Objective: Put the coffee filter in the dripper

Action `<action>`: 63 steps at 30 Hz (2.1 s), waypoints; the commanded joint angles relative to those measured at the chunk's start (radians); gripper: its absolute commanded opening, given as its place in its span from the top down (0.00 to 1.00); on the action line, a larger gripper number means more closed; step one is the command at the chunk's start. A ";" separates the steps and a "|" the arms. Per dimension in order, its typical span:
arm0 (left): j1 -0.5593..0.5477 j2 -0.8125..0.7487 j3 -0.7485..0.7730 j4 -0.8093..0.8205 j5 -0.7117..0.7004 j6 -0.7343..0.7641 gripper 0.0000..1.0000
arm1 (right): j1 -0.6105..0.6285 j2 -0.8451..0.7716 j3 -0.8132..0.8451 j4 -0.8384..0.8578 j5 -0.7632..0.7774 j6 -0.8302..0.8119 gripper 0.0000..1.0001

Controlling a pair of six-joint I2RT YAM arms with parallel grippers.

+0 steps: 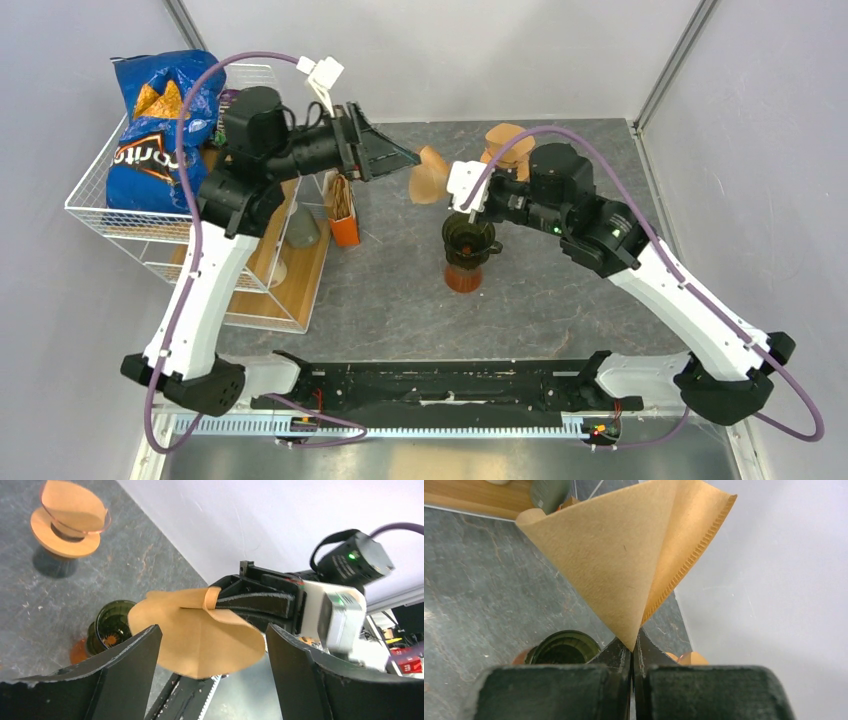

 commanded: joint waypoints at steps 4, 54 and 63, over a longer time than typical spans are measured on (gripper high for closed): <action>0.113 -0.112 0.041 -0.006 0.101 0.311 0.11 | -0.024 -0.083 -0.015 -0.004 -0.172 0.113 1.00; -0.202 0.116 0.048 -0.322 -0.395 0.370 0.98 | -0.448 -0.175 0.078 -0.402 -0.036 0.816 0.06; -0.094 0.140 0.067 -0.178 -0.227 -0.051 0.98 | -0.493 -0.306 -0.136 -0.103 -0.186 0.653 0.08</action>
